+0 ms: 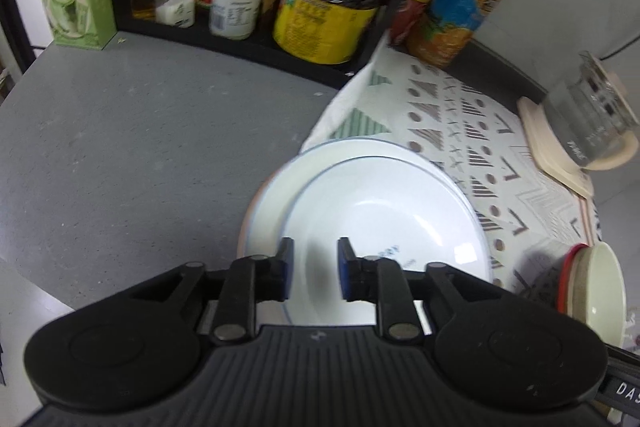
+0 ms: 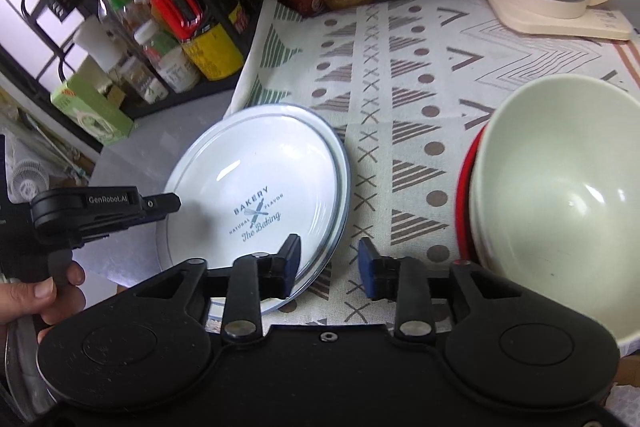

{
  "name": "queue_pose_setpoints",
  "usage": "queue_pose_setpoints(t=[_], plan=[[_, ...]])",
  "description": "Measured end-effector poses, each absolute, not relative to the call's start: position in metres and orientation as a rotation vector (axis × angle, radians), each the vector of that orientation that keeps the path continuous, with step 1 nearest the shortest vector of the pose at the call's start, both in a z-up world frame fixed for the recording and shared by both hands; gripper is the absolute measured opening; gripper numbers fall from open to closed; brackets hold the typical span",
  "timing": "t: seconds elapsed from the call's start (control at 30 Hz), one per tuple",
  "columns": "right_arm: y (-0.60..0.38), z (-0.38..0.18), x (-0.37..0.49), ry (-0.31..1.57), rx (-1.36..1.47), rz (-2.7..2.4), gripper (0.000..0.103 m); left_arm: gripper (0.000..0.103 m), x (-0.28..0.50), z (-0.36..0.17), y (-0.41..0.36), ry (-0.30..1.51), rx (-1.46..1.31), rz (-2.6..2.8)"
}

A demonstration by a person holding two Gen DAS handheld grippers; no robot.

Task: Organize plates and bowls
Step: 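Lower the 'BAKERY' plate onto the 'Sweet' plate and open both grippers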

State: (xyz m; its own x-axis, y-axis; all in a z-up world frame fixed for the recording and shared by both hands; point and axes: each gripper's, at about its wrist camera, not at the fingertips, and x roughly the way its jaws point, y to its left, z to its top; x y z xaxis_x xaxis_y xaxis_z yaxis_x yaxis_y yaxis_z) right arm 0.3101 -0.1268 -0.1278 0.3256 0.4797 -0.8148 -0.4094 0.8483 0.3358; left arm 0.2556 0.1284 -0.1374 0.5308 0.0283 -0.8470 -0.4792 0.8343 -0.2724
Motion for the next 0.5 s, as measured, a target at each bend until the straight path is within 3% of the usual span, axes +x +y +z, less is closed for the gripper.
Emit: queue_pose_setpoints(t=[0.13, 0.17, 0.23, 0.33, 0.5], plan=[[-0.144, -0.114, 0.304, 1.044, 0.126, 0.563, 0.051, 0.063, 0.256, -0.124, 0.117, 0.956, -0.487, 0.296], [-0.148, -0.112, 0.303, 1.033, 0.14, 0.559, 0.053, 0.066, 0.256, -0.121, 0.114, 0.953, -0.482, 0.29], [-0.158, -0.106, 0.3, 1.007, 0.167, 0.54, 0.068, 0.076, 0.258, -0.117, 0.107, 0.949, -0.47, 0.271], [-0.173, -0.097, 0.293, 0.963, 0.203, 0.518, 0.083, 0.08, 0.26, -0.111, 0.097, 0.944, -0.45, 0.24], [-0.198, -0.088, 0.284, 0.918, 0.26, 0.462, 0.092, 0.084, 0.267, -0.103, 0.078, 0.94, -0.427, 0.169]])
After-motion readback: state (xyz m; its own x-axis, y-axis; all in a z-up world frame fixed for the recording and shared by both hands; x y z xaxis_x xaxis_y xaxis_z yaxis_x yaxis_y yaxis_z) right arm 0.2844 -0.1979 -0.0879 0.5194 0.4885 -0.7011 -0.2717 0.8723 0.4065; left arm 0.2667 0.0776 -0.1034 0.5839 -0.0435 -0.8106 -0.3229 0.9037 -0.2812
